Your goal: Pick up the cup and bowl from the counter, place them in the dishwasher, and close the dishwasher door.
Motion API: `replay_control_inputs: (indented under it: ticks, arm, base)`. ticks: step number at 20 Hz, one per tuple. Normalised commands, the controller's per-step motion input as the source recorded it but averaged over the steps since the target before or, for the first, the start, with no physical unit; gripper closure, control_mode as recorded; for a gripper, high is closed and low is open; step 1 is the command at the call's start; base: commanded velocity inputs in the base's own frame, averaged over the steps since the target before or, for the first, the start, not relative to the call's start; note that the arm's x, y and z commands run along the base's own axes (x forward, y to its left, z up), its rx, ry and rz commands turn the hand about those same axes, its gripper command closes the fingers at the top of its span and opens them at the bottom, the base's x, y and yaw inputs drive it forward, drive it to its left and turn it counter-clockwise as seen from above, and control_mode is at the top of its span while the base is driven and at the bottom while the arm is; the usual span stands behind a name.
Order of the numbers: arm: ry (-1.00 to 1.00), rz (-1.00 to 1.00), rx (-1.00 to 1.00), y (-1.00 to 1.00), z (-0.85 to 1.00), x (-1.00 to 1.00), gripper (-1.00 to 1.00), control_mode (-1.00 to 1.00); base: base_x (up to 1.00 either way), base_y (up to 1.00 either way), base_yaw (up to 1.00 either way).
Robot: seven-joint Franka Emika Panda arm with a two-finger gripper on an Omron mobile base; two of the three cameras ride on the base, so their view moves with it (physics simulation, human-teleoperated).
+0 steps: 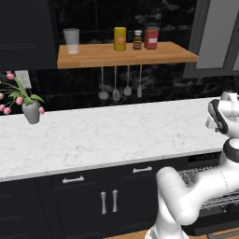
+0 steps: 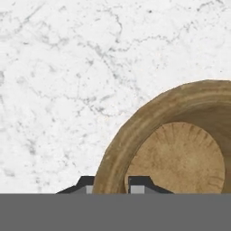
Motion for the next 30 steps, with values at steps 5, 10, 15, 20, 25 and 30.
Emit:
replay_control_inputs:
  ticks: [5,10,15,20,25,30]
  arm:
    - [-0.06,0.09,0.0,0.03,0.0,-0.85,1.0,-1.0]
    - [-0.17,0.1,0.0,0.1,0.0,-0.91,1.0,-1.0]
    - [-0.17,0.1,0.0,0.06,0.0,-0.98,1.0,-1.0]
    - [-0.08,0.11,0.0,0.09,-0.08,-0.87,1.0,-1.0]
    - [0.0,0.12,0.0,0.19,-0.19,-0.62,1.0,-1.0]
    - [0.0,0.11,0.0,0.1,-0.22,-0.43,1.0,-1.0]
  base:
    - [0.0,0.0,0.0]
    - [0.0,0.0,0.0]
    - [0.0,0.0,0.0]
    - [0.0,0.0,0.0]
    - [0.0,0.0,0.0]
    - [0.0,0.0,0.0]
